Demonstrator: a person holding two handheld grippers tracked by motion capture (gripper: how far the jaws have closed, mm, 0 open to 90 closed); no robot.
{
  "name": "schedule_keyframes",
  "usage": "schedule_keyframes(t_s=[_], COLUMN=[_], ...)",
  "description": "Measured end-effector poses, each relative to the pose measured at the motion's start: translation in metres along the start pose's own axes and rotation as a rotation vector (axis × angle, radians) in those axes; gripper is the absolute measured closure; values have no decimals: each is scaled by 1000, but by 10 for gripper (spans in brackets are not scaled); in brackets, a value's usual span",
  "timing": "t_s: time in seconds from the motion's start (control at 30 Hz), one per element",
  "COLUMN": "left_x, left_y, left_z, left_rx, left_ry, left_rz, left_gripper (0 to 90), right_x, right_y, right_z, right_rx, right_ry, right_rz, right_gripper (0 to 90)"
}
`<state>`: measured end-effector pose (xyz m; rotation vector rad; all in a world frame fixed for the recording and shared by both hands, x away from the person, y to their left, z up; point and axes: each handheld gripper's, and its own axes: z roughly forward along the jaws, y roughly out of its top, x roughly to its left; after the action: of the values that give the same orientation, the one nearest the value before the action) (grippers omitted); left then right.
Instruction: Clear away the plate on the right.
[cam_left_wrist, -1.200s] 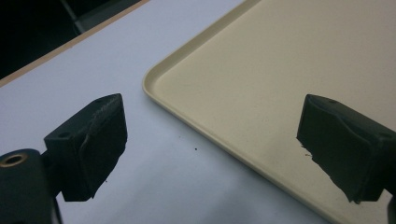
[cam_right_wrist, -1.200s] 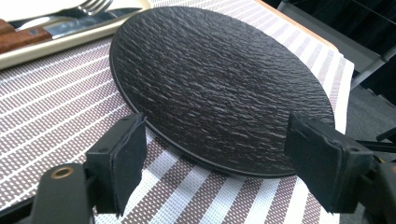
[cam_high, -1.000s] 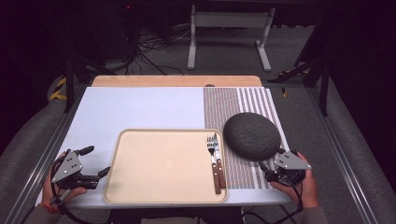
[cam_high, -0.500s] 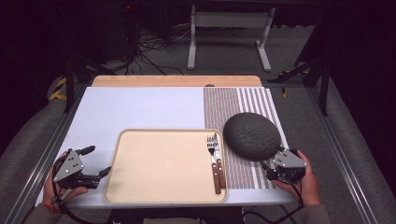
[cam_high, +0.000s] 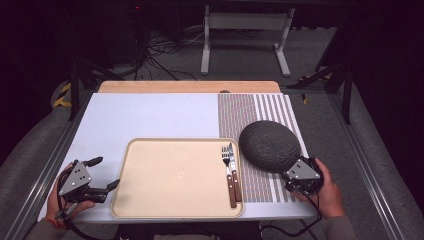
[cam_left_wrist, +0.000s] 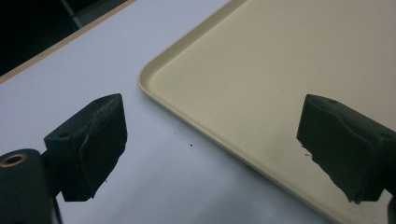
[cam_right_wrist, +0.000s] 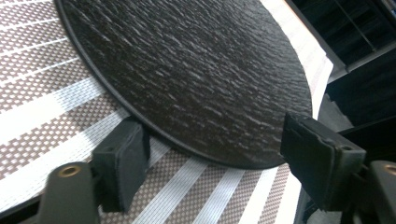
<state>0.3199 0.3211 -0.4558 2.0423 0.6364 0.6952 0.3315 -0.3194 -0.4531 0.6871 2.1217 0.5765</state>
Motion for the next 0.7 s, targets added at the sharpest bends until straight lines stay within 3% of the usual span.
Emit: schedule_keyframes(t_s=[0.1,0.23,0.4,0.47,0.53,0.57,0.7], left_x=[0,0,0,0,0,0,1], left_y=[0,1,0,1,1,1,0], left_z=[1,1,1,1,1,0,0], left_rx=[3,6,5,6,5,5,4], left_ry=[2,6,4,5,4,2,8], left_rz=[-2,10,-3,-3,-2,-1,-4], left_gripper=[91,91,91,91,91,91,91], right_x=[0,6,10,14,16,19,33], right_y=[3,11,19,22,24,28,41], right_z=[3,10,21,23,23,24,26], right_rx=[1,4,12,21,23,33,44], right_ry=[-5,-38,-29,-42,-51,-72,-107], right_rz=[-31,-105,-154,-213,-236,-287,-407], right_gripper=[250,406,591,637,658,689,776])
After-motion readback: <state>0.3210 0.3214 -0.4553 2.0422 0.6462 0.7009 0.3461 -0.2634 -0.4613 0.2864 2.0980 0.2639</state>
